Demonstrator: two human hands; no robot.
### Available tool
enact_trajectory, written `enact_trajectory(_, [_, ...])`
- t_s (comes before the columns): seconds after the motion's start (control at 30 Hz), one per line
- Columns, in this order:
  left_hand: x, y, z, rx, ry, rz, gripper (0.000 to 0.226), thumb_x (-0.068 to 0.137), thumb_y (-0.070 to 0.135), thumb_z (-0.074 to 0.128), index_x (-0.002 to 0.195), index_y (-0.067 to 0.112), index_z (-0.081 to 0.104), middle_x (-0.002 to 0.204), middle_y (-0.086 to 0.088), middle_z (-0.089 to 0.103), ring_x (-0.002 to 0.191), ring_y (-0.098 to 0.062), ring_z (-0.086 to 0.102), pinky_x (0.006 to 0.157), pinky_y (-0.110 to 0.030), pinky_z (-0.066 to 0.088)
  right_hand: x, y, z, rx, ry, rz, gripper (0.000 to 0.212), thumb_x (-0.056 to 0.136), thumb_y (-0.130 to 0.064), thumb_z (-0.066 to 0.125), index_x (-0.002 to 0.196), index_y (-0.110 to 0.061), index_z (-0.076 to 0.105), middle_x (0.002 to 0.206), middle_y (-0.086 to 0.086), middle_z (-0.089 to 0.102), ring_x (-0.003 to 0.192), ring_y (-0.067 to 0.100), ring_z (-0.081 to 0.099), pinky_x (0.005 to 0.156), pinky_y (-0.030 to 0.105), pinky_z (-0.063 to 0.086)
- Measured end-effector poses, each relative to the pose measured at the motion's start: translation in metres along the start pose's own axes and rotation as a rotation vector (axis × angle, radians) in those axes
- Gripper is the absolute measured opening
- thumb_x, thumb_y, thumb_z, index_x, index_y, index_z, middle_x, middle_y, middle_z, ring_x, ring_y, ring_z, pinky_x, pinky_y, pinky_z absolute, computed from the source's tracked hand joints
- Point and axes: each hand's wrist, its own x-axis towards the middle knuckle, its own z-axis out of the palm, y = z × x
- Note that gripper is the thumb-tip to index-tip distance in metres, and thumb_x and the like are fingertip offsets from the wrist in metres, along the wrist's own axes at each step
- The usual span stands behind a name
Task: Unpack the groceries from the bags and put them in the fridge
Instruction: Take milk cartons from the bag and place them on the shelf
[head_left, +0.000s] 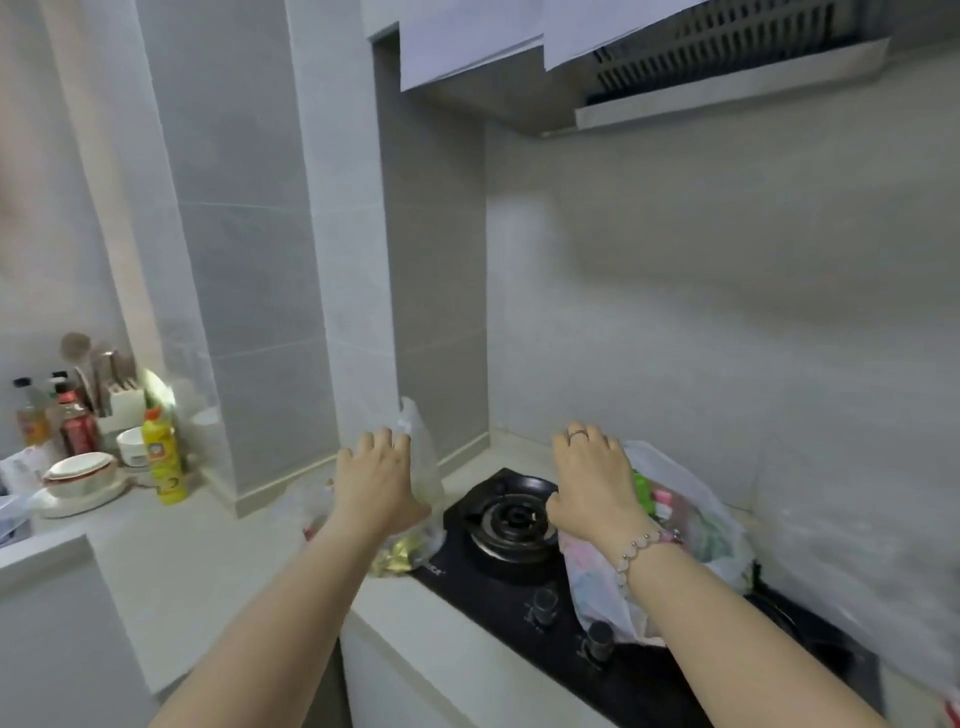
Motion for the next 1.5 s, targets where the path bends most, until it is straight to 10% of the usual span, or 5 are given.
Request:
enact_trajectory(0.67, [0.155, 0.184, 0.081, -0.217, -0.118, 0.707, 0.073, 0.080, 0.055, 0.055, 0.136, 0.018, 0.029, 0.134, -0.003, 0.038, 0.124, -0.023, 0.038, 0.097, -0.036, 0.036, -0.007, 0.115, 0.073, -0.161, -0.212, 0.751, 0.049, 0.084, -0.026, 0.056, 0.128, -0.012, 0.039, 0.130, 0.007, 0.041, 0.120, 0.022, 0.038, 0.100, 0.028, 0.032])
enact_trajectory(1.3, [0.184, 0.285, 0.182, -0.207, -0.356, 0.749, 0.061, 0.081, 0.054, 0.049, 0.129, 0.019, 0.035, 0.130, -0.001, 0.040, 0.119, -0.023, 0.039, 0.096, -0.035, 0.032, 0.048, 0.186, 0.238, 0.318, -0.384, 0.866, 0.054, 0.080, -0.035, 0.059, 0.128, -0.015, 0.044, 0.129, 0.003, 0.046, 0.121, 0.021, 0.044, 0.091, 0.029, 0.043])
enact_trajectory(1.5, [0.203, 0.289, 0.185, -0.177, -0.260, 0.829, 0.069, 0.086, 0.051, 0.045, 0.143, 0.018, 0.023, 0.138, 0.002, 0.038, 0.128, -0.021, 0.033, 0.115, -0.046, 0.002, 0.079, 0.176, 0.278, 0.408, -0.401, 0.923, 0.048, 0.077, -0.045, 0.061, 0.117, -0.021, 0.049, 0.115, -0.003, 0.056, 0.112, 0.018, 0.054, 0.075, 0.027, 0.046])
